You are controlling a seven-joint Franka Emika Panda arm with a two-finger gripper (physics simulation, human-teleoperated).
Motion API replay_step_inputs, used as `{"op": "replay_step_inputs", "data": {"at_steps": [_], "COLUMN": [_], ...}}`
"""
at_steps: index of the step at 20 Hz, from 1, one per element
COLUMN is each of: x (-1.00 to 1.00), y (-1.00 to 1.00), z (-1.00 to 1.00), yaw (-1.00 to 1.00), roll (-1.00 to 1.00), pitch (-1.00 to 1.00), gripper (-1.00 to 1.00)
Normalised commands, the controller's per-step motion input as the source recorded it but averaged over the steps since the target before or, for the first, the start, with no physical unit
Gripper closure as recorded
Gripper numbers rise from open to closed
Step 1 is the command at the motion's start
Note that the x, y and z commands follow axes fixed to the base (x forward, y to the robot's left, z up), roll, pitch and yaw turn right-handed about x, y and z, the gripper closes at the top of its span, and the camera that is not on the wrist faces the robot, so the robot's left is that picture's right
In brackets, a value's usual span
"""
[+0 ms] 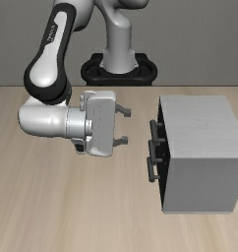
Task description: Open the top layer of the cabinet
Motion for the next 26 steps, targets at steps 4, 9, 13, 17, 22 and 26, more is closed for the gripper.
{"op": "replay_step_inputs", "data": {"at_steps": [4,9,13,17,22,26], "x": [0.0,0.0,0.0,0.0,0.0,0.0], "y": [1.0,0.6,0.0,-0.25,-1.0,-1.0], "z": [0.0,0.0,0.0,0.0,0.0,0.0], "yaw": [0.0,0.0,0.0,0.0,0.0,0.0], "roll": [0.0,0.0,0.0,0.0,0.0,0.0], "pitch": [0.0,0.0,0.0,0.0,0.0,0.0], "gripper": [-1.0,1.0,1.0,1.0,1.0,1.0]}}
